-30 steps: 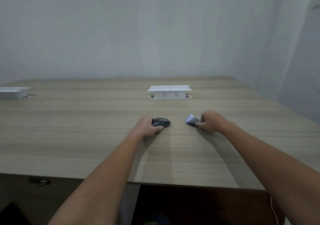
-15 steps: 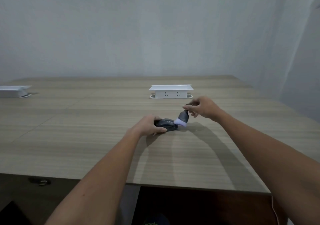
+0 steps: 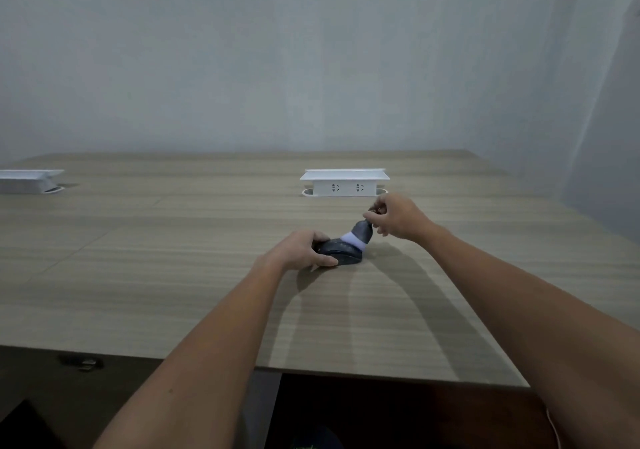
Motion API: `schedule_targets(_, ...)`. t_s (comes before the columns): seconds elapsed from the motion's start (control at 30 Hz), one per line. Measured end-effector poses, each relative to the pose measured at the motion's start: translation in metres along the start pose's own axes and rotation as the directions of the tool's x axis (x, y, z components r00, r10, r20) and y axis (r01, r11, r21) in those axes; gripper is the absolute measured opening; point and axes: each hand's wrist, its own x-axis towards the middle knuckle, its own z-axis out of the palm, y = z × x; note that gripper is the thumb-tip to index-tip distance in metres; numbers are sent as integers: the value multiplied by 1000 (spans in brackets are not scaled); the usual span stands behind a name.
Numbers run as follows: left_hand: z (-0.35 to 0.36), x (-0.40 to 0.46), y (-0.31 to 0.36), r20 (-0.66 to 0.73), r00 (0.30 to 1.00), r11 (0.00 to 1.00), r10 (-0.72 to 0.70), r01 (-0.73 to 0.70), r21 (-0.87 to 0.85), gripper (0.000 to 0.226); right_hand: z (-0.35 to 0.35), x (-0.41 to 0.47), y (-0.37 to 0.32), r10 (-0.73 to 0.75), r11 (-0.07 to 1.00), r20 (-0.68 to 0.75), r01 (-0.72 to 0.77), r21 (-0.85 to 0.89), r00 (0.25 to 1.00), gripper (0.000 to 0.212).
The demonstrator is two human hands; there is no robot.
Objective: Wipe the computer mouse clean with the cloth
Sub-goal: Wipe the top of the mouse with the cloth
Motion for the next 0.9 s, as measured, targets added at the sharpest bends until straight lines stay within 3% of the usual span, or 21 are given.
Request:
schedule_targets(0.1, 0, 0, 0, -3, 1000, 1000, 14, -14, -3, 31, -2, 3, -3, -3, 1000, -58, 4, 22, 998, 20)
schedule_targets(0.2, 1, 1, -3, -2, 1000, 1000, 3, -4, -19, 34, 0, 2, -9, -6, 993, -9, 7, 118, 1000, 19)
schedule_targets(0.37, 1, 2, 0, -4, 1000, 1000, 6, -6, -7, 31, 2, 6, -1, 61, 997, -30, -62, -43, 998, 17)
schedule_targets(0.5, 1, 2, 0, -4, 1000, 1000, -3, 3, -5, 30, 2, 0, -6, 30, 988, 6, -31, 153, 1000, 17)
schedule_targets(0.63, 2, 3, -1, -13, 1000, 1000, -14, 14, -4, 31, -1, 1, -4, 81, 996, 20, -80, -45, 997, 18)
schedule_targets(0.8, 3, 2, -1, -27, 999, 1000, -26, 25, -12, 33, -2, -3, -11, 31, 991, 58, -38, 131, 998, 19)
schedule_targets(0.9, 3, 3, -1, -32, 999, 1000, -30, 30, -2, 33, 1, 1, -8, 60, 998, 67, -58, -29, 996, 17)
